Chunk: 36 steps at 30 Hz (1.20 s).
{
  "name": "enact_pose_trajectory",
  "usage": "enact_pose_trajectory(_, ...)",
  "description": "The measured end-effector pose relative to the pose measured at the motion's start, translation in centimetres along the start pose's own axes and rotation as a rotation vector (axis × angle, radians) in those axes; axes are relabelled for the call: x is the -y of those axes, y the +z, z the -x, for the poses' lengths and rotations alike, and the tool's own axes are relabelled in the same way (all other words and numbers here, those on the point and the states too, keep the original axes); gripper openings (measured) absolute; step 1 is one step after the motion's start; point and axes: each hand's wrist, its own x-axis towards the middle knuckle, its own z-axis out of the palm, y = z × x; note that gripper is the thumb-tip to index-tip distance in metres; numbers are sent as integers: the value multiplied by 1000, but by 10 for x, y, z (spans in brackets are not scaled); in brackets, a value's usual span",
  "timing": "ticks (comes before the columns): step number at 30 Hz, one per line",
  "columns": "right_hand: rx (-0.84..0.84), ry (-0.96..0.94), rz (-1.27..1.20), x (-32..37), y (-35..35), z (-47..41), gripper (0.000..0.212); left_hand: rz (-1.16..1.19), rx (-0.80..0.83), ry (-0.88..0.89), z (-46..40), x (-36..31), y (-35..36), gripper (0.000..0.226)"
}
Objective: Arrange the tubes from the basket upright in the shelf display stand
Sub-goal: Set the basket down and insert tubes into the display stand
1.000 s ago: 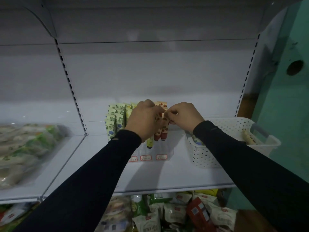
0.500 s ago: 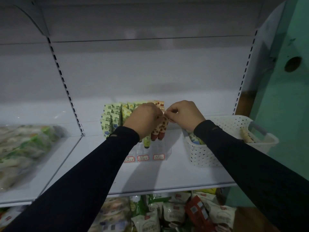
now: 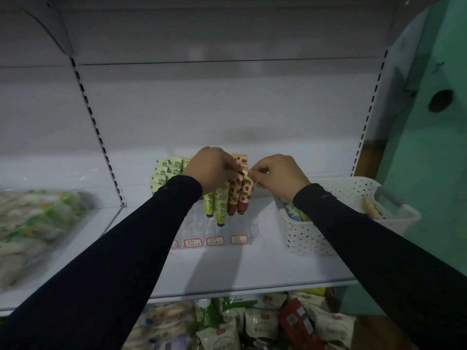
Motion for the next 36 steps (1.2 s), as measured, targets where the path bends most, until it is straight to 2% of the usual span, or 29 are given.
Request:
enact_pose_trajectory(7,17,-3,1,0,-1,-3,22,-7,-33,-13,-5,6,1,14)
enact_pose_trajectory(17,27,-80,120,6,3,-11,24,-183,2,47,-7,10,1,21)
enact_pose_trajectory(21,25,-78,128,7,4,-12,25,-153,29,63,-10,12,-2,23)
enact_pose_trajectory(26,46,-74,151,8,4,-15,25,-106,6,51,-11,15,4,40)
enact_pose_trajectory(36,75,-74,168,8,0,-17,24,-42,-48,0,-8,14,10,28)
